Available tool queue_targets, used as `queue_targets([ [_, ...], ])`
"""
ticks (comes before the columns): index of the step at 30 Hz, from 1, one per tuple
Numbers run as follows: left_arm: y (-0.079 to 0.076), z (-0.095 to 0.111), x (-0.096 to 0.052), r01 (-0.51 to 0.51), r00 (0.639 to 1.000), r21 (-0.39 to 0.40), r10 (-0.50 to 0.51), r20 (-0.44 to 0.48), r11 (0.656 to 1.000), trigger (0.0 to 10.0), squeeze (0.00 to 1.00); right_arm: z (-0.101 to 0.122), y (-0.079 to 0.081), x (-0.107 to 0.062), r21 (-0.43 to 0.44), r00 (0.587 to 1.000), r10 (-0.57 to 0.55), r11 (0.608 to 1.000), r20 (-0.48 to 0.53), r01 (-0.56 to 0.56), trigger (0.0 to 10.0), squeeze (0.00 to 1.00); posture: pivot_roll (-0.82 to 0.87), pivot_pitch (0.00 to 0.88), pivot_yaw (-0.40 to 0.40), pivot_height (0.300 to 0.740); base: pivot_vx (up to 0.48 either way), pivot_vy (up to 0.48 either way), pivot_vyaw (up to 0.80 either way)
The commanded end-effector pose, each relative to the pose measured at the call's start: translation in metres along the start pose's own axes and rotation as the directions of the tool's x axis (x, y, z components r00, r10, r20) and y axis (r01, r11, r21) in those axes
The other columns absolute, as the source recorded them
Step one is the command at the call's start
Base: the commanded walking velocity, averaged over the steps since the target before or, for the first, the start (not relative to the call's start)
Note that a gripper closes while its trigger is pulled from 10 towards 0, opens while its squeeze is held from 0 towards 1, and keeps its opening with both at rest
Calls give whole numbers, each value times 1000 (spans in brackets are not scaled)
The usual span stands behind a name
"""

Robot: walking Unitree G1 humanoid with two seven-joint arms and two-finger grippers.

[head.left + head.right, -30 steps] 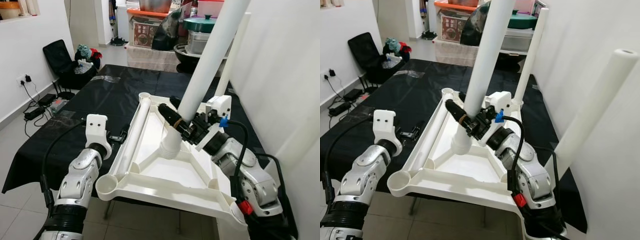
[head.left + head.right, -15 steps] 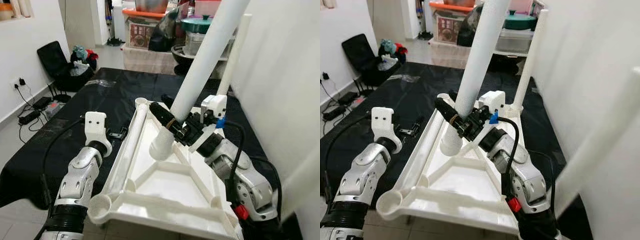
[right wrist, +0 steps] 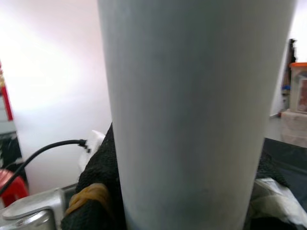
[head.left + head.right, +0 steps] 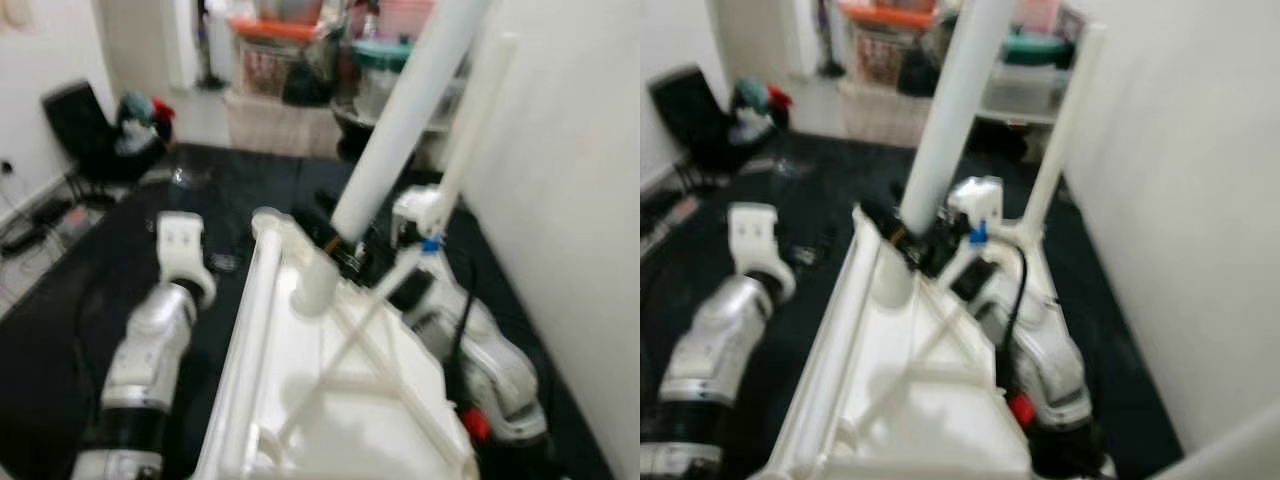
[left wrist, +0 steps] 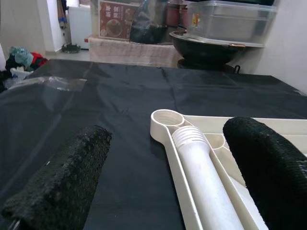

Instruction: Building children table

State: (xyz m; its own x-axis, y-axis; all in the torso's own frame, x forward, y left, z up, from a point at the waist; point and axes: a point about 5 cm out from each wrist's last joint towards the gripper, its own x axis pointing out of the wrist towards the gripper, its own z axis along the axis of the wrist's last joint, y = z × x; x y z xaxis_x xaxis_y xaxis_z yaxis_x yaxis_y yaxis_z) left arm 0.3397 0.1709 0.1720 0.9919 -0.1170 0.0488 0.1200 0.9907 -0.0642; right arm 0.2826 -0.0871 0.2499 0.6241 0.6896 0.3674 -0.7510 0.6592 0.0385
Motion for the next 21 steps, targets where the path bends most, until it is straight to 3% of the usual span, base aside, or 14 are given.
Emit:
queue_targets([
  [1,-7,-1,0,26,1000,1,-26,-3,1000,10000,0,4,-3,-3,-15,1000,-16,1000,9,16,10000,0,47,0,-82,740,0,0,0],
  [18,-9,2,0,32,999,-17,-32,24,999,10000,0,-1,2,-3,9,999,-41,999,19,41,10000,0,48,0,-79,740,0,0,0],
  [21,-9,2,0,34,999,-15,-33,26,999,10000,0,-1,2,-3,8,999,-42,999,18,41,10000,0,47,0,-79,740,247,0,0],
])
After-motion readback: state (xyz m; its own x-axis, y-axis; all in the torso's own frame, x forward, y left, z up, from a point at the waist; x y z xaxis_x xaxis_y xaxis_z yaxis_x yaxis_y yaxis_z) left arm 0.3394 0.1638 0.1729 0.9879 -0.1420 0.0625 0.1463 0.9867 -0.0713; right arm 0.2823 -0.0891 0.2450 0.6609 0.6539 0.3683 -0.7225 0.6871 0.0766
